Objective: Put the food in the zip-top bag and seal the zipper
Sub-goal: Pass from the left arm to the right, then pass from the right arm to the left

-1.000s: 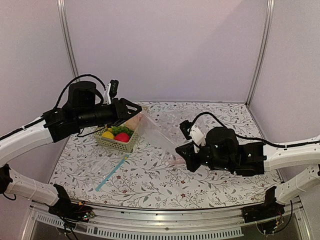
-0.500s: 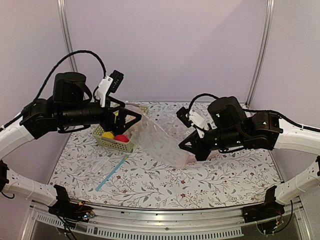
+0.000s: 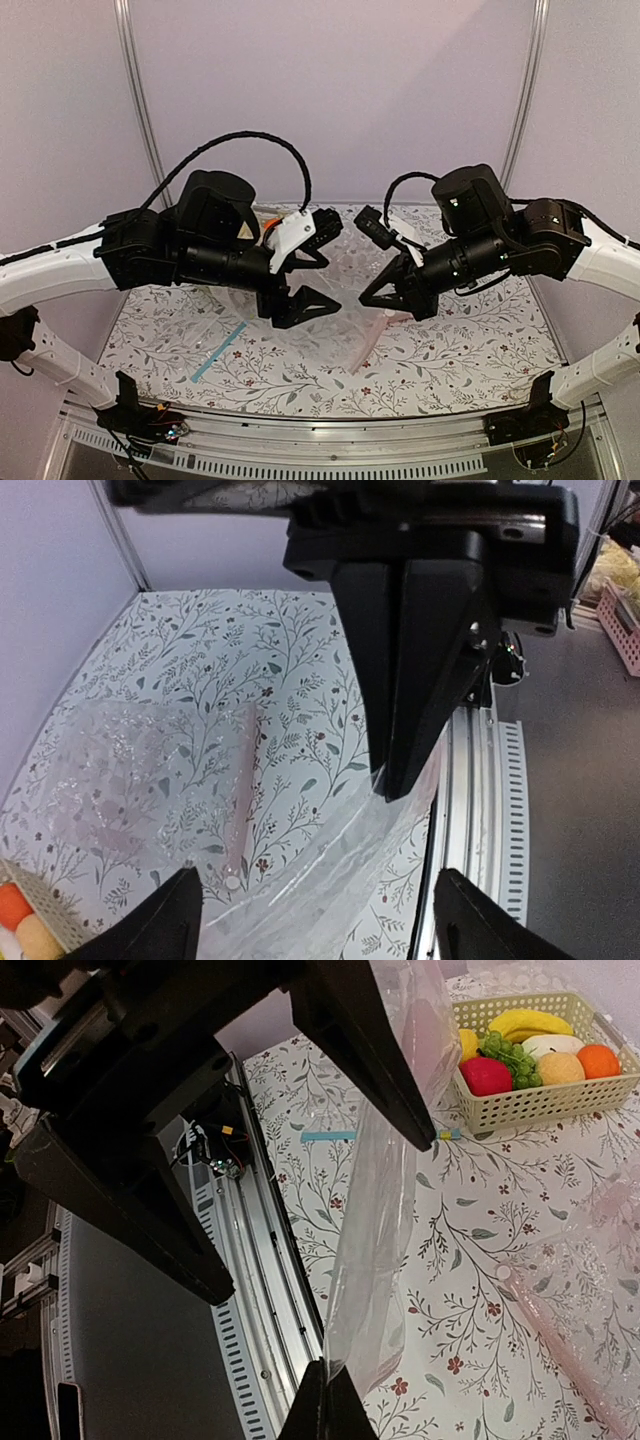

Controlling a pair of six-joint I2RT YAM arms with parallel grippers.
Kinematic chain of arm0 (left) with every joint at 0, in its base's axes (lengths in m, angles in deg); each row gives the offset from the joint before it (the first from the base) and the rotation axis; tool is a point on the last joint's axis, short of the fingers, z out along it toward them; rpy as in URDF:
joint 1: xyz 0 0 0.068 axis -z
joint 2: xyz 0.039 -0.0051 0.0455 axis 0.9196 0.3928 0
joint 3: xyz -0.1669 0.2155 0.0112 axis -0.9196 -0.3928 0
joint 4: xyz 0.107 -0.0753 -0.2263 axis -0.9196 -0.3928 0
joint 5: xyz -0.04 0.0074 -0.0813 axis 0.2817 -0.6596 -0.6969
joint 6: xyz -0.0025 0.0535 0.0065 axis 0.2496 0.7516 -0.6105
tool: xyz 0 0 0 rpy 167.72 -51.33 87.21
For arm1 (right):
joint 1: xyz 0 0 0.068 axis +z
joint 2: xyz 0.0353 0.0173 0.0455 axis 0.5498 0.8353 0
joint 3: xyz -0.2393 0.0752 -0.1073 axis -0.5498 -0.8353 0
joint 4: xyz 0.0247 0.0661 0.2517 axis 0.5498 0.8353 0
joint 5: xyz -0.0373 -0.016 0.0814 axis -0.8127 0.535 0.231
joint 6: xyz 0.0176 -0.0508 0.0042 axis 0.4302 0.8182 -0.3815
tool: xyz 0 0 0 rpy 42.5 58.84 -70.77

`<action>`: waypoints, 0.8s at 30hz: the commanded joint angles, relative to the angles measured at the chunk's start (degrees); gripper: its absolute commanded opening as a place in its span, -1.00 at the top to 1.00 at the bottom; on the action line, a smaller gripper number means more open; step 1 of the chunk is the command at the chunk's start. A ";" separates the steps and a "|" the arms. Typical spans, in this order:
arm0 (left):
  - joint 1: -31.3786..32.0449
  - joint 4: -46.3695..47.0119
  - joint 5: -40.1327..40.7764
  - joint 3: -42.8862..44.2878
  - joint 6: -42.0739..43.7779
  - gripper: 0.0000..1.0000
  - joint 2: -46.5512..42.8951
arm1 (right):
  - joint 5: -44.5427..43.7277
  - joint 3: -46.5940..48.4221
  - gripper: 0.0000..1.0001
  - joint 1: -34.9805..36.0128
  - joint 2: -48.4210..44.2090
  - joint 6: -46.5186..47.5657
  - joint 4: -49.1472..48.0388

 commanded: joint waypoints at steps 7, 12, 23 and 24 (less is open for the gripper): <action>1.73 7.00 -4.53 -0.66 1.00 -0.25 0.52 | 3.61 1.21 0.99 -0.36 -0.71 0.35 1.30; 1.82 6.30 -5.25 -0.75 0.89 -0.09 1.27 | 2.87 1.36 0.99 -0.36 -0.87 0.60 0.76; 1.66 6.61 -2.51 -1.87 0.94 0.01 2.84 | 3.78 1.20 0.99 -0.43 -1.63 1.23 -0.63; 1.60 7.15 -2.45 -2.30 0.98 0.02 2.82 | 4.00 1.12 0.99 -0.37 -1.83 1.18 -0.90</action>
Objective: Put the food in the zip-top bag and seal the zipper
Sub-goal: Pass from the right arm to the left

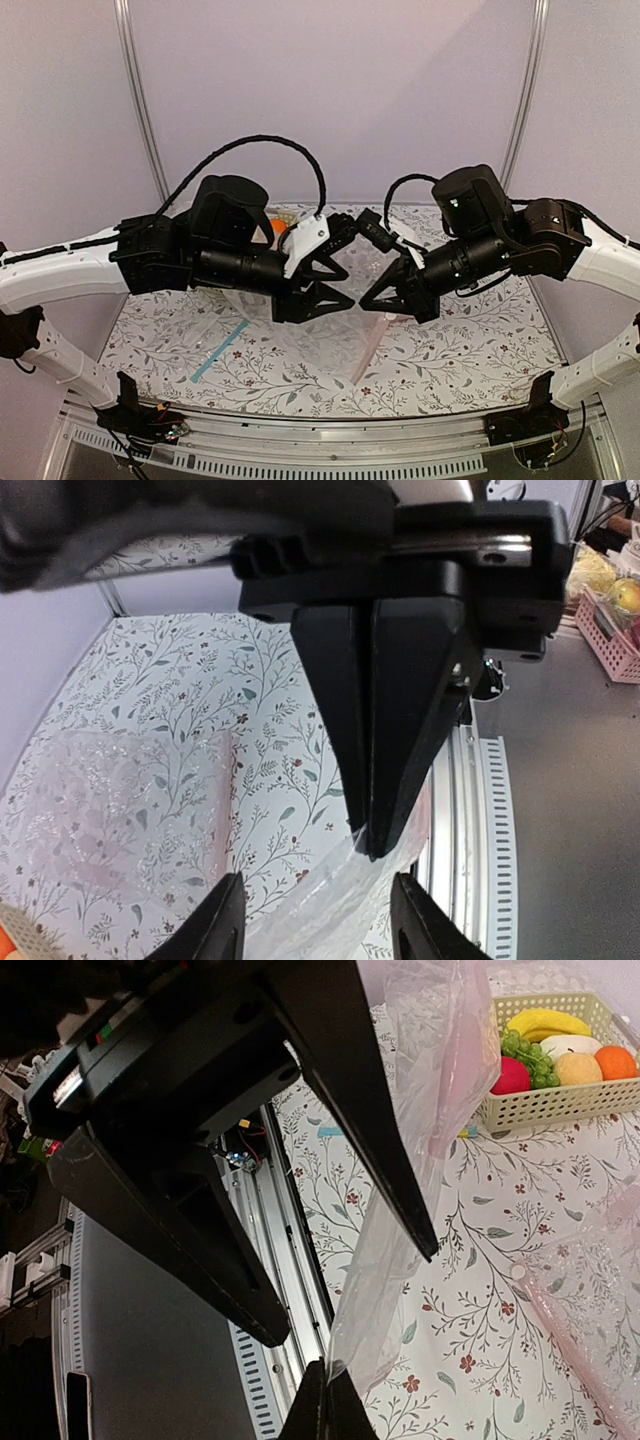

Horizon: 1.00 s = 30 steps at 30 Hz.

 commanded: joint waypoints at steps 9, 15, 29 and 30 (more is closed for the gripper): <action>0.53 1.28 1.43 -2.54 0.08 0.38 0.56 | 0.99 0.16 0.99 -0.64 -2.39 0.72 -2.90; 0.53 1.63 1.39 -2.93 -1.41 0.87 0.14 | -1.05 -0.41 0.86 -0.88 -1.46 0.72 -3.43; -2.55 12.72 8.30 -9.08 -19.73 1.00 -2.80 | -16.35 -17.82 -0.61 -0.97 -12.29 -11.29 -30.54; -2.73 13.48 8.72 -9.69 -20.47 1.00 -3.07 | -17.95 -18.98 -0.64 -0.89 -13.17 -12.43 -32.44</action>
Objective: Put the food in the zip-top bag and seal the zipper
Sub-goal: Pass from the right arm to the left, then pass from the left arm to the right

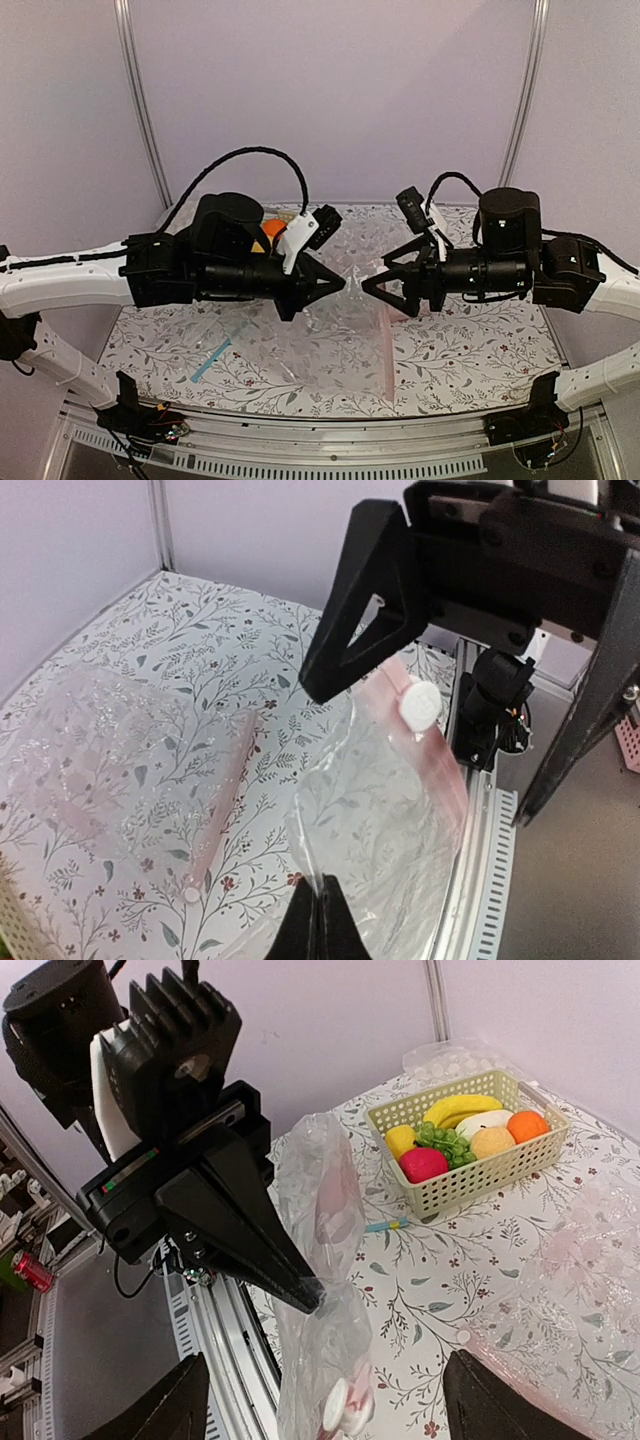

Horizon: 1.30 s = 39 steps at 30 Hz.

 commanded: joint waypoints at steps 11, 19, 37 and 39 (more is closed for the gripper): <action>-4.28 8.59 3.42 -5.96 -12.12 1.00 -3.86 | -10.52 -3.14 -0.35 -0.15 -0.61 -10.21 -12.81; -5.48 9.27 3.27 -7.22 -13.81 1.00 -4.70 | -9.22 -2.75 -0.07 -0.17 1.96 -10.89 -12.91; -6.27 9.74 2.01 -7.72 -14.60 1.00 -5.27 | -10.62 1.10 0.35 -0.19 6.15 -12.19 -12.91; -6.27 9.81 1.86 -7.81 -14.44 1.00 -5.29 | -10.48 1.20 0.38 -0.21 6.31 -12.06 -12.74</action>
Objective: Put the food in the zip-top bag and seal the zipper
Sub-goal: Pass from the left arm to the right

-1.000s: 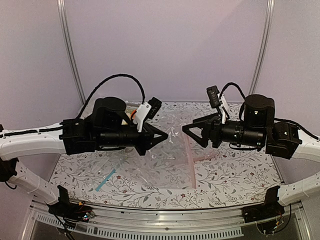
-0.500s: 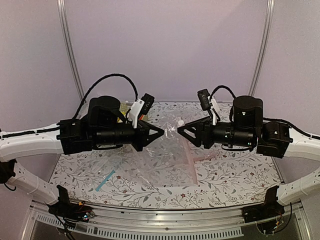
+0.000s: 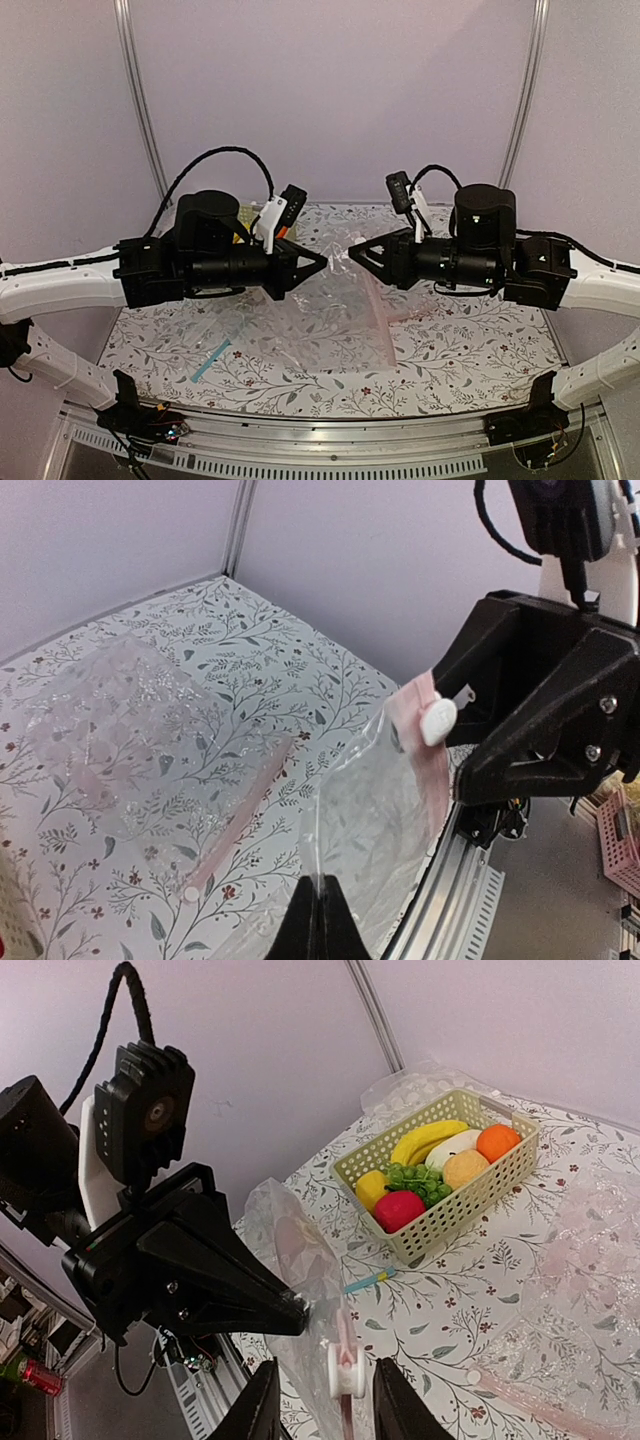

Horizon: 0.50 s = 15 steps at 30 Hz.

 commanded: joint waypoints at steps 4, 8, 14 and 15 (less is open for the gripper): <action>-0.97 0.92 -0.85 -0.92 -0.30 1.00 -1.09 | -1.08 2.01 0.48 -0.24 0.97 -0.01 -0.09; -1.07 0.97 -1.08 -0.92 -0.48 1.00 -1.19 | -2.35 2.13 0.50 -0.23 0.88 0.08 -0.11; -1.07 1.15 -1.40 -0.92 -0.57 1.00 -1.18 | -2.93 2.29 0.57 -0.19 0.97 0.21 -0.07; -1.04 1.15 -1.40 -0.92 -0.57 1.00 -1.27 | -2.85 2.24 0.60 -0.19 1.00 0.24 -0.06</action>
